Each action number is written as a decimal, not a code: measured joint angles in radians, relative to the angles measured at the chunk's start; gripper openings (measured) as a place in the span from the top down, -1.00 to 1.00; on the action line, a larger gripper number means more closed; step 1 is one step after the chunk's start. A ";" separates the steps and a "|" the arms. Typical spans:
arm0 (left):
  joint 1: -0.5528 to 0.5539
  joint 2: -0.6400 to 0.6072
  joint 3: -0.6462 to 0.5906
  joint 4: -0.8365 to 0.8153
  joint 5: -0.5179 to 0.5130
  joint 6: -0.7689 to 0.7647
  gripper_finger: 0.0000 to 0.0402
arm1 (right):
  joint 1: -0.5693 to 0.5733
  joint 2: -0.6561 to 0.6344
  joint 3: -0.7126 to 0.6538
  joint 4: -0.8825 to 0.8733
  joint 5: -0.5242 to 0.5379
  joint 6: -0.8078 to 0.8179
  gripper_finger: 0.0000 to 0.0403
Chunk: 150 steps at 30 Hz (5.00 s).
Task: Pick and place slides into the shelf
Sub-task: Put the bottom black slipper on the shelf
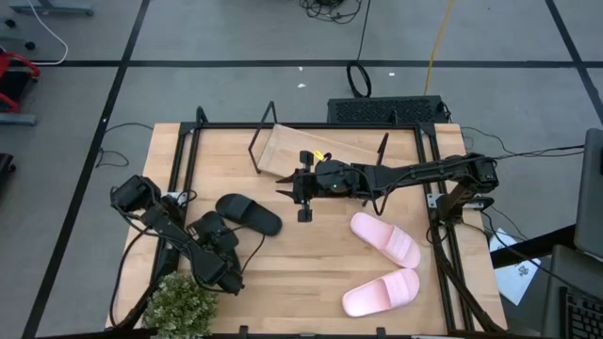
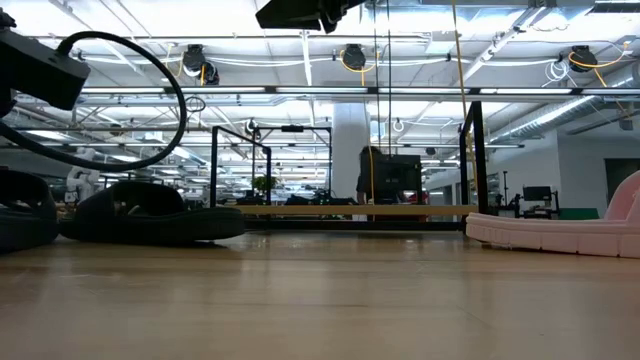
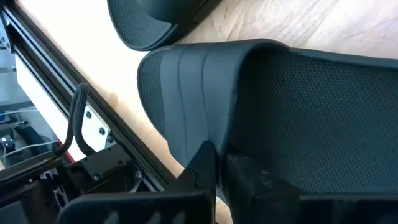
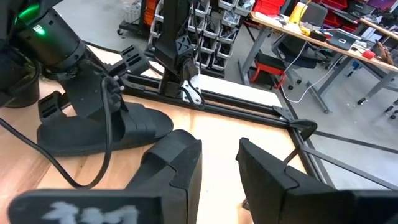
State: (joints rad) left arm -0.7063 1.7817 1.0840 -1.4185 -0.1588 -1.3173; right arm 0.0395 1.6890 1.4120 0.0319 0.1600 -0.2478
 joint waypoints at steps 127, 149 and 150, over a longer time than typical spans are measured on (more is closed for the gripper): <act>1.016 -0.111 0.072 1.259 -0.527 2.231 1.00 | -0.306 -0.224 0.000 0.292 1.015 -0.065 0.53; 1.107 -0.016 0.073 1.277 -0.489 2.223 1.00 | -0.306 -0.224 0.000 0.285 1.014 -0.081 0.53; 1.107 -0.016 0.073 1.271 -0.489 2.220 1.00 | -0.306 -0.224 0.000 0.285 1.014 -0.081 0.53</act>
State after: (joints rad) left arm 0.4004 1.7660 1.1572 -0.1476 -0.6476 0.9026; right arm -0.2668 1.4647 1.4120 0.3164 1.1740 -0.3291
